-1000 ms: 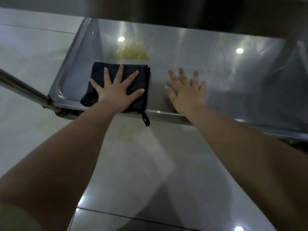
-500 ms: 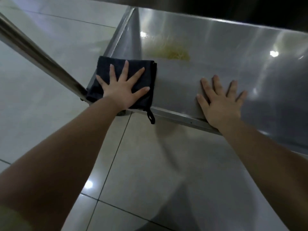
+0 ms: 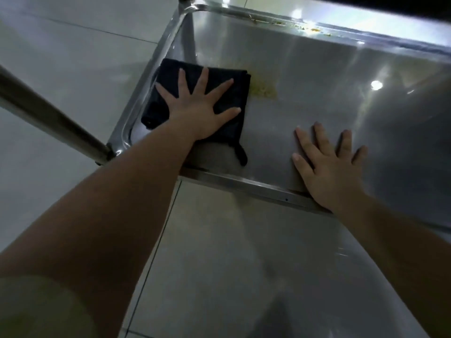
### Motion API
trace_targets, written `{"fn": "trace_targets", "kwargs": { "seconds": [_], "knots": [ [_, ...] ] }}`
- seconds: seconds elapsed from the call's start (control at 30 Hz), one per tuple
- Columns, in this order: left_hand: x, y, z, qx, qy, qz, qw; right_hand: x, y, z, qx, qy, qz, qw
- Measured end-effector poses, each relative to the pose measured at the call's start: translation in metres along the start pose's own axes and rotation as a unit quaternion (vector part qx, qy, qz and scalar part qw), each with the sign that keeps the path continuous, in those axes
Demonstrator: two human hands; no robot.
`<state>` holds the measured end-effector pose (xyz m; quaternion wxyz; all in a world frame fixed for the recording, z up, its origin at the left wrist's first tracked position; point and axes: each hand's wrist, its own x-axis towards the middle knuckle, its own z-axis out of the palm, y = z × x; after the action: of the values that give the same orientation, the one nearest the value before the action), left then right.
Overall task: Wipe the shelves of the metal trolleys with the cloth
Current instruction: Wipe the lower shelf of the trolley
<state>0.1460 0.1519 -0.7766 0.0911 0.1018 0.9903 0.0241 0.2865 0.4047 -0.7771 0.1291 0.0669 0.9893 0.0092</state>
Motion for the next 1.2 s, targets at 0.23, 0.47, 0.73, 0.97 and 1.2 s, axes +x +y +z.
{"fn": "trace_targets", "kwargs": {
  "seconds": [0.23,0.47,0.73,0.97,1.2],
  "knots": [
    [0.051,0.025,-0.015,-0.003,-0.019,-0.014,1.0,0.003,0.001,-0.001,0.009,-0.018,0.006,1.0],
    [0.004,0.106,0.006,-0.011,-0.027,0.102,0.994,0.001,0.001,0.0,0.028,-0.009,0.008,1.0],
    [0.005,-0.043,-0.008,0.007,0.002,-0.033,0.999,0.001,0.002,0.004,0.051,0.018,0.004,0.999],
    [0.024,0.027,-0.003,0.008,0.01,-0.06,0.998,0.002,0.0,0.003,0.03,0.011,0.009,0.999],
    [0.033,0.131,0.004,-0.025,0.0,0.036,0.999,0.0,0.008,0.004,0.061,0.025,0.007,0.998]
  ]
}}
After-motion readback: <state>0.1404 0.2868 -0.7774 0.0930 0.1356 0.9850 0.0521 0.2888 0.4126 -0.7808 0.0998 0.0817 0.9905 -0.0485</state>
